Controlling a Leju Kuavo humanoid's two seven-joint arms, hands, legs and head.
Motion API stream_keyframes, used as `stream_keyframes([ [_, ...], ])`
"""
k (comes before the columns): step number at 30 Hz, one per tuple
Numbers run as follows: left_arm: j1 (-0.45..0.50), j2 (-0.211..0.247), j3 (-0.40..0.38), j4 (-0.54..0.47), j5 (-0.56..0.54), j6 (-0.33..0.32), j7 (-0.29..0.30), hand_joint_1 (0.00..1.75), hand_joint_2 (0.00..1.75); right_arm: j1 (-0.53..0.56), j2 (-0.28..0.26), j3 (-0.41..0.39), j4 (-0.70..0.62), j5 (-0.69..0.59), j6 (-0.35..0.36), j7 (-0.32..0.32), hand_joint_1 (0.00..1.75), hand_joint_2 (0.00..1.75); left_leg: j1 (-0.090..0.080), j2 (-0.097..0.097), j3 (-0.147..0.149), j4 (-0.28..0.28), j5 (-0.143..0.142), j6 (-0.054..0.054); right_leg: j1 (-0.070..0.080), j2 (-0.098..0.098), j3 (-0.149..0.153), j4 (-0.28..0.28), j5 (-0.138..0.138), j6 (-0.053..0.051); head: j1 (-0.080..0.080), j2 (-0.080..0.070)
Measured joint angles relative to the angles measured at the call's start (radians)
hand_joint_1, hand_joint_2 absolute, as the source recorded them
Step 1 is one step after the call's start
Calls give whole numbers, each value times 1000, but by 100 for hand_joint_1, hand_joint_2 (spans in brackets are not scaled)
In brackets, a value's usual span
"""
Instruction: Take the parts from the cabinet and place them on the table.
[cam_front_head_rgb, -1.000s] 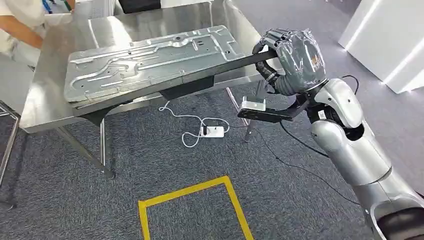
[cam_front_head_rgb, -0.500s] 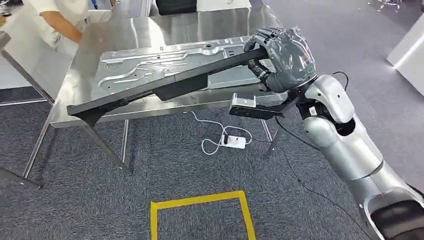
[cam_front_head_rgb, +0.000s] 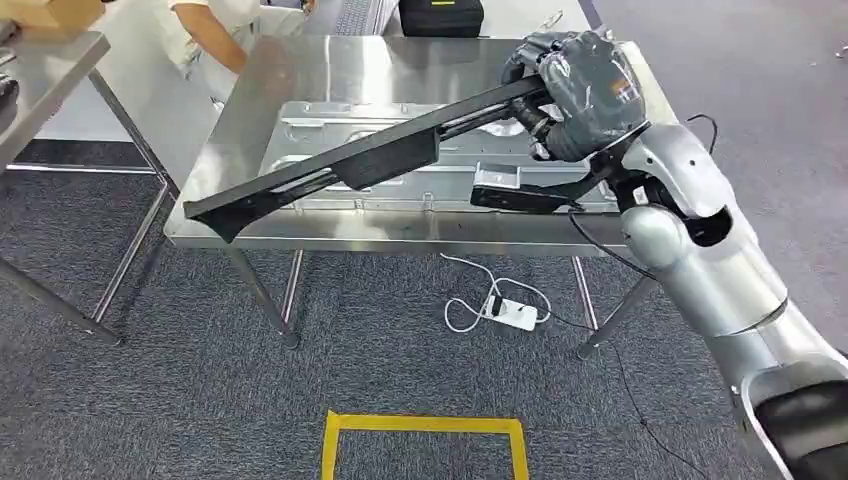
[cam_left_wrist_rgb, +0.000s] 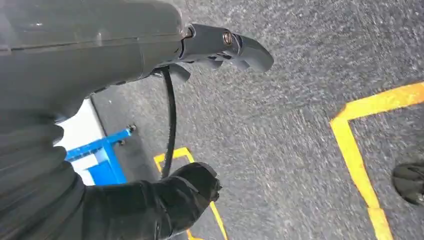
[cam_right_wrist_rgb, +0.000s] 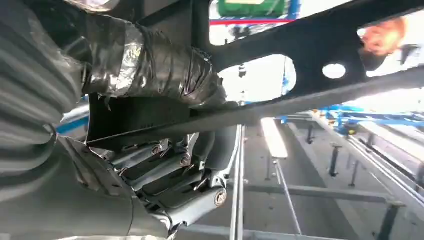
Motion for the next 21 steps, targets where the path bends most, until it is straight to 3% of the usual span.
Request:
stream_keyframes([
  [1,4,-1,2,0,-5,1,0,0,175,-10,-5,0,14,4,0,4,175,175,1,-3,-3,-1,-11,0,7,0,8,-76,109,-17,1,0],
  [2,1,-1,4,0,-8,1,0,0,175,-18,-10,-1,25,7,0,6,175,175,-3,-6,11,9,-19,-5,12,12,5,-86,126,-22,-5,0],
  [3,-2,0,6,0,-12,4,0,0,175,-24,-10,0,34,11,4,11,175,175,0,-8,5,1,-23,-9,12,9,17,-90,123,-21,1,0],
  [5,0,5,6,0,-18,4,-3,0,175,-36,-11,-2,43,23,3,25,175,175,1,-7,13,2,-9,-18,15,8,26,-109,124,-33,2,0],
  [6,-2,10,6,0,-27,5,-3,0,175,-42,-11,-2,54,33,3,32,175,175,-2,-6,7,15,-13,-20,4,7,43,-120,124,-37,3,0],
  [8,-7,10,7,0,-39,9,-4,0,175,-55,-11,-1,84,38,0,40,175,175,3,13,-55,129,-8,-36,2,5,67,-131,115,-45,0,0],
  [10,-8,12,12,0,-48,14,-4,0,175,-60,-11,-2,113,42,-3,42,175,175,15,18,-141,254,-68,-51,-3,3,85,-131,97,-44,0,0],
  [11,-7,12,13,0,-51,14,-3,0,175,-60,-11,-2,126,45,-3,42,175,175,21,21,-176,293,-105,-59,-5,2,95,-131,87,-42,0,0],
  [12,-7,12,14,0,-52,14,-3,0,175,-59,-11,-1,139,45,-3,41,175,175,27,24,-193,296,-117,-66,-8,2,109,-130,76,-39,0,0],
  [13,-6,12,15,0,-54,14,-3,0,175,-59,-11,-1,149,46,-3,42,175,175,33,26,-190,258,-100,-71,-11,3,123,-130,65,-35,0,0],
  [14,-5,13,16,0,-56,14,-3,0,175,-60,-11,-2,158,50,-3,43,175,175,37,27,-171,191,-60,-74,-13,3,138,-129,53,-30,0,0],
  [15,-4,13,18,0,-60,15,-3,0,175,-63,-11,-2,170,55,-4,46,175,175,40,30,-140,102,3,-76,-16,2,155,-127,40,-25,0,0],
  [16,-3,13,20,0,-63,15,-3,0,175,-64,-11,-2,184,62,-5,48,175,175,42,34,-115,17,84,-75,-17,1,168,-127,27,-19,0,0],
  [17,-2,14,24,0,-65,15,-3,0,175,-63,-11,-1,196,66,-7,49,175,175,38,38,-115,-13,110,-71,-15,1,177,-123,17,-12,2,0],
  [18,-5,14,27,0,-65,15,-2,0,175,-68,-11,-1,207,66,-11,50,175,175,33,39,-108,-14,78,-60,-14,3,170,-128,15,-5,0,0],
  [19,-5,14,30,0,-65,15,-3,0,175,-69,-11,-2,214,66,-13,51,175,175,30,36,-111,-12,90,-49,-15,2,172,-131,11,4,0,0],
  [21,-4,14,34,0,-65,16,-2,0,175,-70,-13,-4,228,68,-15,51,175,175,29,34,-97,-16,83,-33,-17,1,184,-125,11,13,0,0],
])
